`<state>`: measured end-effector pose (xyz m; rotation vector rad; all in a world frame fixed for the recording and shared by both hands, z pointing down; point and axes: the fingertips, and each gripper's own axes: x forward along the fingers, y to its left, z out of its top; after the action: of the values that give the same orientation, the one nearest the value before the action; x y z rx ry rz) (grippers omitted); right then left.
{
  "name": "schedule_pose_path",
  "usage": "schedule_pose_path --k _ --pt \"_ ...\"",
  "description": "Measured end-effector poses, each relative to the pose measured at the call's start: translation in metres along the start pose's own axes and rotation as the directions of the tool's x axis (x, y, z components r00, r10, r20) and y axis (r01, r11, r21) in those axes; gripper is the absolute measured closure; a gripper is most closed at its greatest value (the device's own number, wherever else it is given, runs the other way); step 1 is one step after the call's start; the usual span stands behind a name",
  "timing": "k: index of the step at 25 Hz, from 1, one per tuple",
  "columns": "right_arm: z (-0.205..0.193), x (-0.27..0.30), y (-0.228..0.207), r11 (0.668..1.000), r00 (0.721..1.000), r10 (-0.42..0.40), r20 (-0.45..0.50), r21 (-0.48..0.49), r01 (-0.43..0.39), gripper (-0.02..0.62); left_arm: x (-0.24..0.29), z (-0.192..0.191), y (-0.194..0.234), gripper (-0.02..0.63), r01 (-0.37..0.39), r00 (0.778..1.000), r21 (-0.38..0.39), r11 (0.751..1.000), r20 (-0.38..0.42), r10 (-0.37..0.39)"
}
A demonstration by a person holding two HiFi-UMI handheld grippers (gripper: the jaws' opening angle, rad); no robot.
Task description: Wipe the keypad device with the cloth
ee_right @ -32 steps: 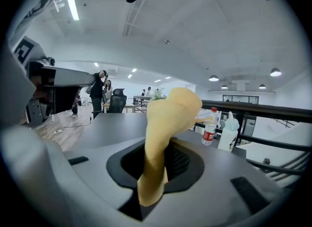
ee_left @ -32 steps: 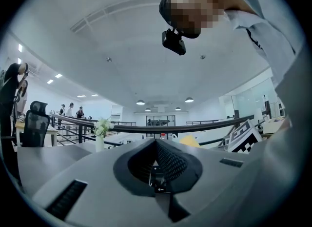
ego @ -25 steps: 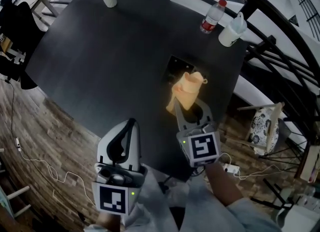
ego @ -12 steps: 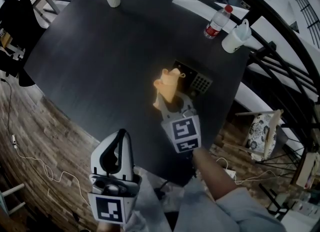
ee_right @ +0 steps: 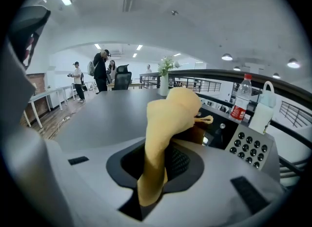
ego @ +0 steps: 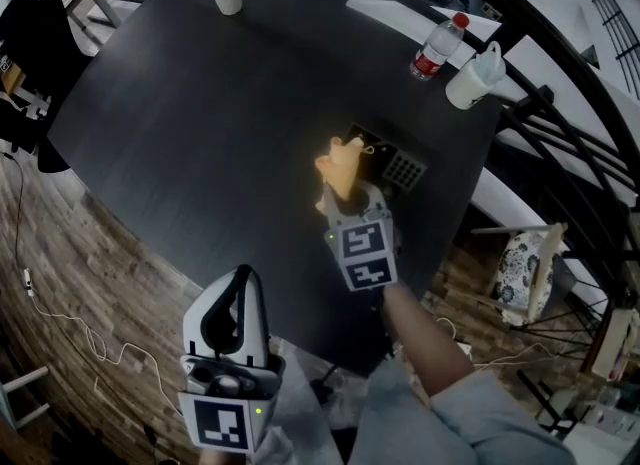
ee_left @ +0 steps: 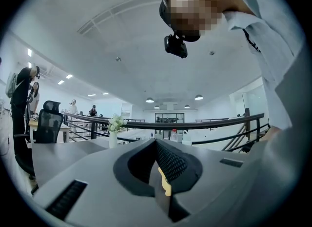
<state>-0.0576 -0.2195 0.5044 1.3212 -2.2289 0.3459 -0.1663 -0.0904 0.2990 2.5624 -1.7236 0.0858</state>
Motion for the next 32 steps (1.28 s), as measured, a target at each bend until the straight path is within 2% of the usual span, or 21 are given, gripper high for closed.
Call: schedule_pose_path --k 19,28,32 --pt "-0.040 -0.050 -0.056 0.979 0.981 -0.173 -0.084 0.095 0.180 0.525 0.010 0.006 -0.013 0.594 0.052 0.998 0.014 0.999 0.021 -0.052" --pt "-0.063 -0.075 -0.078 0.965 0.967 -0.220 -0.131 0.118 0.236 0.525 0.013 0.009 -0.020 0.594 0.066 0.997 0.012 0.998 0.034 -0.066" --pt "-0.061 -0.084 -0.078 0.964 0.963 -0.228 -0.142 0.108 0.244 0.526 0.011 0.012 -0.021 0.594 0.064 0.997 0.011 0.998 0.042 -0.064"
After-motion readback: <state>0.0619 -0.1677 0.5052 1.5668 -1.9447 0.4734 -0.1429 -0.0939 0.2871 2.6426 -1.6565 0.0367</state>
